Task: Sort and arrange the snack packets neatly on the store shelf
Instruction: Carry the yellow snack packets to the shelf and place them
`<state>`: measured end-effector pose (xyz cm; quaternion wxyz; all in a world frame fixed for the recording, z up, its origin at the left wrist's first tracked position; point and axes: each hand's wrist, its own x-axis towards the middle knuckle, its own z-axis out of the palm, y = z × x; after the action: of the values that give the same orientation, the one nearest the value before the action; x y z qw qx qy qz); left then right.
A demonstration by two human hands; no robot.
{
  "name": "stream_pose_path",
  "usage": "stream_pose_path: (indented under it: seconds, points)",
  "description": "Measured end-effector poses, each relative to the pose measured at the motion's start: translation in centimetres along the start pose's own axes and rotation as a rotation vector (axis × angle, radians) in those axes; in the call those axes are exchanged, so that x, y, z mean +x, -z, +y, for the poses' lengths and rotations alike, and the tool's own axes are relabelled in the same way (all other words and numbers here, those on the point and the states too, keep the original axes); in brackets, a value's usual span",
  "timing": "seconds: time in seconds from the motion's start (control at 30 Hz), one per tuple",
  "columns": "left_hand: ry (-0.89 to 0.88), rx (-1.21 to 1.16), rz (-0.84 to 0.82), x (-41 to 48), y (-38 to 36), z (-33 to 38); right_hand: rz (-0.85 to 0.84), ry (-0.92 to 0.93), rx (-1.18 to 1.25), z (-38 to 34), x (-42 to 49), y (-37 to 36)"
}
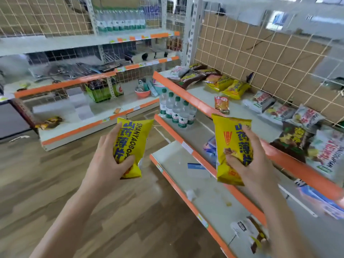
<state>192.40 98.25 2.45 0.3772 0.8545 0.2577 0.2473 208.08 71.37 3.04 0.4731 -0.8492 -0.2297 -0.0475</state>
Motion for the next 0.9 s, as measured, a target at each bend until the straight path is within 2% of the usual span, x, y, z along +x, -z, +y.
stream_pose_path:
  seconds: [0.23,0.47,0.7,0.9]
  points:
    - [-0.008,0.000,0.027,8.8,-0.3,-3.1,-0.021,0.021,-0.014,-0.4,8.1,-5.2]
    - [-0.118,-0.041,-0.037,21.2,-0.9,-7.0,0.082,-0.046,-0.036,-1.0,15.6,-11.4]
    - [-0.264,-0.086,-0.182,33.4,-2.8,-8.5,0.246,-0.145,-0.086,-1.9,21.7,-16.2]
    - [-0.323,-0.184,-0.362,40.0,-7.5,-7.4,0.363,-0.270,-0.121,-0.5,25.0,-16.6]
